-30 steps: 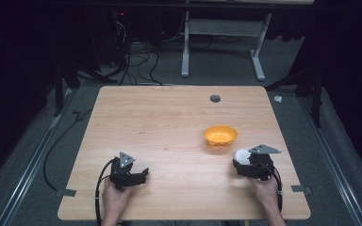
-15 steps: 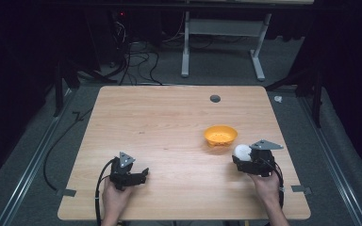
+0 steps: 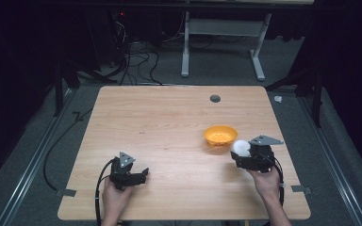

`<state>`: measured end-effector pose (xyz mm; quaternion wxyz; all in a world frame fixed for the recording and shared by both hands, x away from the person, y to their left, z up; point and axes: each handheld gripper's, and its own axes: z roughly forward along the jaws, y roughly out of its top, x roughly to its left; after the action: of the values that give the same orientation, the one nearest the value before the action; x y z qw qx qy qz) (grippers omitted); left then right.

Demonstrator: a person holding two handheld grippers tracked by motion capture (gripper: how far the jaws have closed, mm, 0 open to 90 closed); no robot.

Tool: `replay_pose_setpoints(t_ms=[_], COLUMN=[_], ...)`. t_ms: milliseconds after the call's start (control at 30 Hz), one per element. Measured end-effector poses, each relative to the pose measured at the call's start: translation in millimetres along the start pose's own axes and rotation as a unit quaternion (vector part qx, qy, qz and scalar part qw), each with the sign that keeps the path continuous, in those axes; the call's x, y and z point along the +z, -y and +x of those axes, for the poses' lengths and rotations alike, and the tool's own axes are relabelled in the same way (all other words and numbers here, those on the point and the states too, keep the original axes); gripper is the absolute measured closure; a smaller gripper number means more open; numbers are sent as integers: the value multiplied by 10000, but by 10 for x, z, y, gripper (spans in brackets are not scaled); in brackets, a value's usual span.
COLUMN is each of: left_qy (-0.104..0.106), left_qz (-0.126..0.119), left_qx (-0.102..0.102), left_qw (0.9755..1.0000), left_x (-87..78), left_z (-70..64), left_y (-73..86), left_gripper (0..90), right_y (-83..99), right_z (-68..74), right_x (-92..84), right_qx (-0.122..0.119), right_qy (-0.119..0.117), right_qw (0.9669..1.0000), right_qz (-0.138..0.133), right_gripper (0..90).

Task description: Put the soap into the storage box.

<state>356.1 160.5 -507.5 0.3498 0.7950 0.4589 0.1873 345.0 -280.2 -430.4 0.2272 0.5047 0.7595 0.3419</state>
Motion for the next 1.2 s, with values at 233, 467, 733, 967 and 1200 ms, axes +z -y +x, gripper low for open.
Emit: replay_pose_setpoints(t_ms=[233, 467, 733, 967, 1200], left_qy=[-1, 0, 0, 0, 0], left_qz=[-2, 0, -1, -1, -1], left_qx=[-2, 0, -1, 0, 0], left_qw=[10000, 10000, 10000, 10000, 10000], left_x=[0, 0, 0, 0, 0], left_z=[0, 0, 0, 0, 0], left_y=[0, 0, 0, 0, 0], left_gripper=[158, 158, 158, 158, 158], right_y=[-92, -191, -289, -359, -449], right_z=[14, 44, 78, 82, 125], right_x=[1, 20, 55, 102, 148], right_qx=[-18, -59, -69, -75, -176], right_qy=[-71, -137, -196, -261, -282], right_qw=[10000, 9999, 9998, 9996, 9994], right_qz=[-35, -56, -22, -24, 1], right_gripper=[244, 243, 243, 244, 244])
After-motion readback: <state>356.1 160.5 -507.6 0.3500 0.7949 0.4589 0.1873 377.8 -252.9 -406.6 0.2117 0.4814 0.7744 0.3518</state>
